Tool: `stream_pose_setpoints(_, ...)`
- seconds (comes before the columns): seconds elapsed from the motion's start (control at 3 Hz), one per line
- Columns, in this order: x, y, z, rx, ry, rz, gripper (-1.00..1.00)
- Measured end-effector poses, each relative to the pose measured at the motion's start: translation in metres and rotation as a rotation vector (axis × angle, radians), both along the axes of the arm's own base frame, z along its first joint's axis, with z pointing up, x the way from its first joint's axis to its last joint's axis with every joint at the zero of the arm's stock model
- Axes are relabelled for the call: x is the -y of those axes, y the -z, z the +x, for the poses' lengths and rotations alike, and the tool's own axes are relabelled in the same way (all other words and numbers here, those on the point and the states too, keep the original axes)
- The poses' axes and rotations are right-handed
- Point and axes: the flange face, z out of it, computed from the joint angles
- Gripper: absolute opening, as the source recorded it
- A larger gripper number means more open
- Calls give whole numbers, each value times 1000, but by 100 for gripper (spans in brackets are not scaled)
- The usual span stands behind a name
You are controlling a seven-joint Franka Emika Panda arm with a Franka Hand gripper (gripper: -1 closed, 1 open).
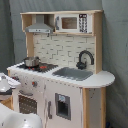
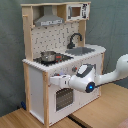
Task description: Play with the kitchen
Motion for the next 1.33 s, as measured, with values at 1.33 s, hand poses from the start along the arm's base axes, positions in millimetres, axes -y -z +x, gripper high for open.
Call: stream_pose_setpoints(1.33, -2, -1, -1, 2, 37, 440, -100)
